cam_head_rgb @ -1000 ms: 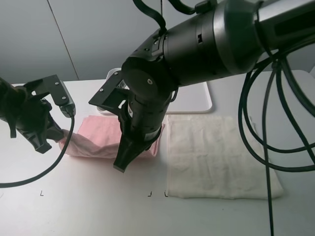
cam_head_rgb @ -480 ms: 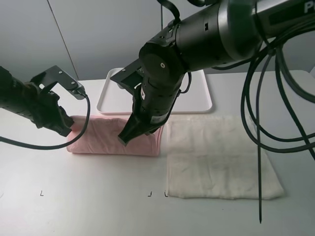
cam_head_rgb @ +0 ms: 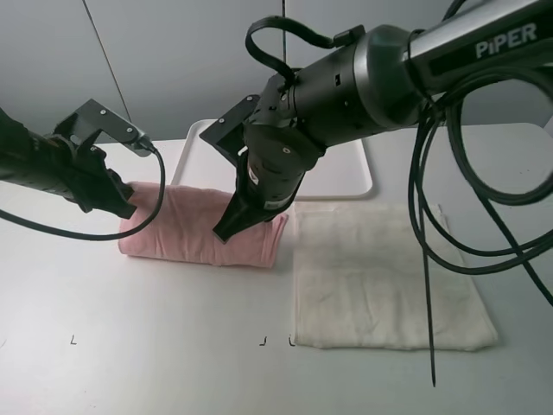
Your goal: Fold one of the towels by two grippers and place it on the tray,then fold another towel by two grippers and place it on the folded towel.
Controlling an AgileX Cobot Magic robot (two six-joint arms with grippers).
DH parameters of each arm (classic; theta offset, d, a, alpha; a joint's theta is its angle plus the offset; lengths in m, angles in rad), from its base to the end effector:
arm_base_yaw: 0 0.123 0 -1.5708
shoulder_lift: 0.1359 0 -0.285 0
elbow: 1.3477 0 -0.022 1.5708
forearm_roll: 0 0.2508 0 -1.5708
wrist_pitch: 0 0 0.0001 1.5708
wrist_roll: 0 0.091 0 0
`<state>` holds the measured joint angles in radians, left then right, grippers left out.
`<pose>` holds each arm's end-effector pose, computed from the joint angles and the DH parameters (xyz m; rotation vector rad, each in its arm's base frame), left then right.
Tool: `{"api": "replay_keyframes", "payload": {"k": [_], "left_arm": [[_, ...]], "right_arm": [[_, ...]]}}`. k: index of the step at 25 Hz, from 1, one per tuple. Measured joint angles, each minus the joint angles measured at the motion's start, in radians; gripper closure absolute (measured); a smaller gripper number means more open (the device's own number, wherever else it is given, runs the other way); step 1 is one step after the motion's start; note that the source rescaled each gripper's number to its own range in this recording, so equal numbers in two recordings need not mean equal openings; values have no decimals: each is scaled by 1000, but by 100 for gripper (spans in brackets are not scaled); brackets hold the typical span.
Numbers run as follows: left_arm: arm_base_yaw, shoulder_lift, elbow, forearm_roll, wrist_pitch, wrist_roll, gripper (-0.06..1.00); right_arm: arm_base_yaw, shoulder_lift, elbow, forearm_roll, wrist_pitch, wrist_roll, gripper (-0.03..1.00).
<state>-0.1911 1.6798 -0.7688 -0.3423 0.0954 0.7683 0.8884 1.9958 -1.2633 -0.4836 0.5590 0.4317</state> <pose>0.3049 -0.0620 0.1584 0.7692 2.3628 0.0604 0.2704 0.2971 0.1505 -1.0624 2.4369 -0.0531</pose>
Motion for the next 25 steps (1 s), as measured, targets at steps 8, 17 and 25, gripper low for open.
{"api": "replay_keyframes", "payload": {"k": [8, 17, 25], "left_arm": [[0, 8, 0, -13, -72, -21, 7], [39, 106, -203, 44, 252, -239, 8], [43, 275, -432, 318, 595, -649, 10]], "right_arm": [[0, 11, 0, -143, -46, 183, 12], [-46, 13, -91, 127, 81, 18, -3], [-125, 13, -147, 504, 261, -293, -3]]}}
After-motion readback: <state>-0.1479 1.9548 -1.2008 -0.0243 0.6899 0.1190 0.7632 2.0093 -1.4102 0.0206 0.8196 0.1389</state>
